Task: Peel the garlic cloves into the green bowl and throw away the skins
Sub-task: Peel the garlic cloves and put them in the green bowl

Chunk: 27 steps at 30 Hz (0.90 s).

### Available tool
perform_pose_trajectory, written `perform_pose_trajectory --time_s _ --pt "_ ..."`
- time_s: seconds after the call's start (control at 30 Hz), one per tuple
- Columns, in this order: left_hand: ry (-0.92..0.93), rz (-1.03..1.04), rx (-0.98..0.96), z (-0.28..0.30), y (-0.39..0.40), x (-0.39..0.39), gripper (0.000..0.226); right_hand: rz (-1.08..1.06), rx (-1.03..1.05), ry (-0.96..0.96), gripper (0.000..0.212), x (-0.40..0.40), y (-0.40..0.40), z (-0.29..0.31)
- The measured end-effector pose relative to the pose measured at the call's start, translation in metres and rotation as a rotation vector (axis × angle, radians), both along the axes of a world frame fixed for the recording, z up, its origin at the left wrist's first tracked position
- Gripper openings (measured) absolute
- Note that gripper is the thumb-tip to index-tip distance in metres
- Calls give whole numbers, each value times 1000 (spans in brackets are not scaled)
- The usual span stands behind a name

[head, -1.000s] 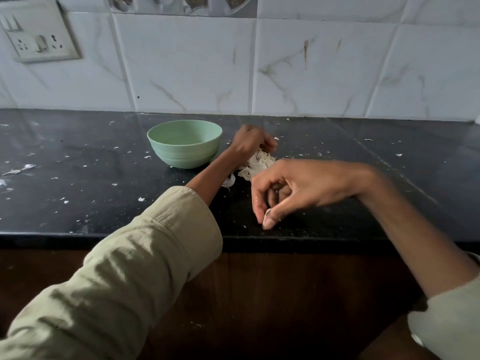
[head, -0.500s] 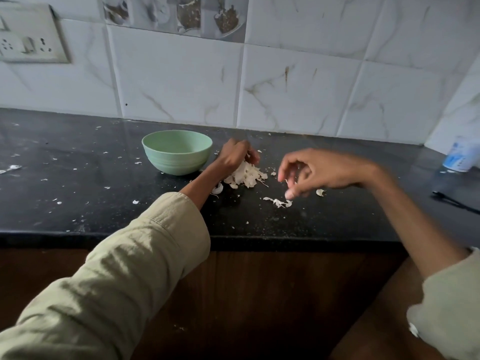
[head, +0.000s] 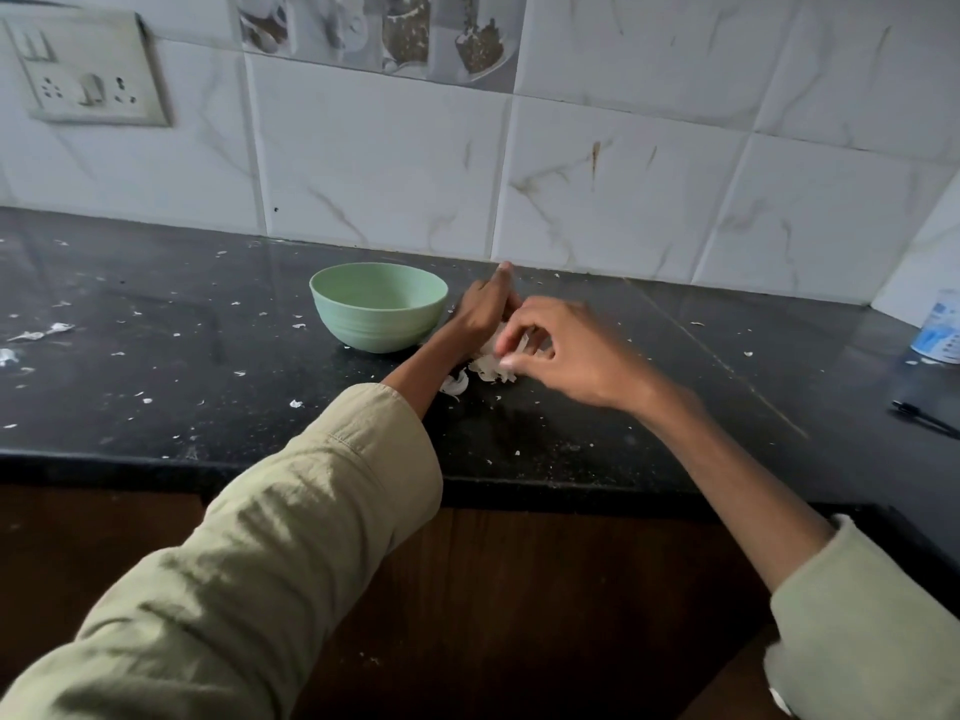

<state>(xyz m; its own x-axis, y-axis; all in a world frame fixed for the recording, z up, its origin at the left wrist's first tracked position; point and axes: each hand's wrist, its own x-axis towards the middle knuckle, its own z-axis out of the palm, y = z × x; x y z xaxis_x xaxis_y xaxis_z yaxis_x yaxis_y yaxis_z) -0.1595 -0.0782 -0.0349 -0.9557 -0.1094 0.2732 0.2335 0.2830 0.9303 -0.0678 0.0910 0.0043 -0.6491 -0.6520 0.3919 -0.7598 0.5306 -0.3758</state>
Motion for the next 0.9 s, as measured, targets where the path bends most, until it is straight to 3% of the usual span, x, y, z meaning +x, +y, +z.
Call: perform_pose_trajectory --time_s 0.1,0.2,0.5,0.73,0.9 --pt "-107 -98 146 2 -2 -5 87 137 34 -24 19 23 -18 -13" --pt "-108 -146 170 2 -2 -4 93 169 46 76 20 22 -34 -27" --pt "-70 -14 106 3 -3 -2 80 -83 131 235 7 -31 -13 -15" --pt "81 28 -74 -1 4 7 69 -7 61 -46 18 -46 34 21" --pt "104 -26 -106 0 7 13 57 -115 357 -133 18 -64 93 41"
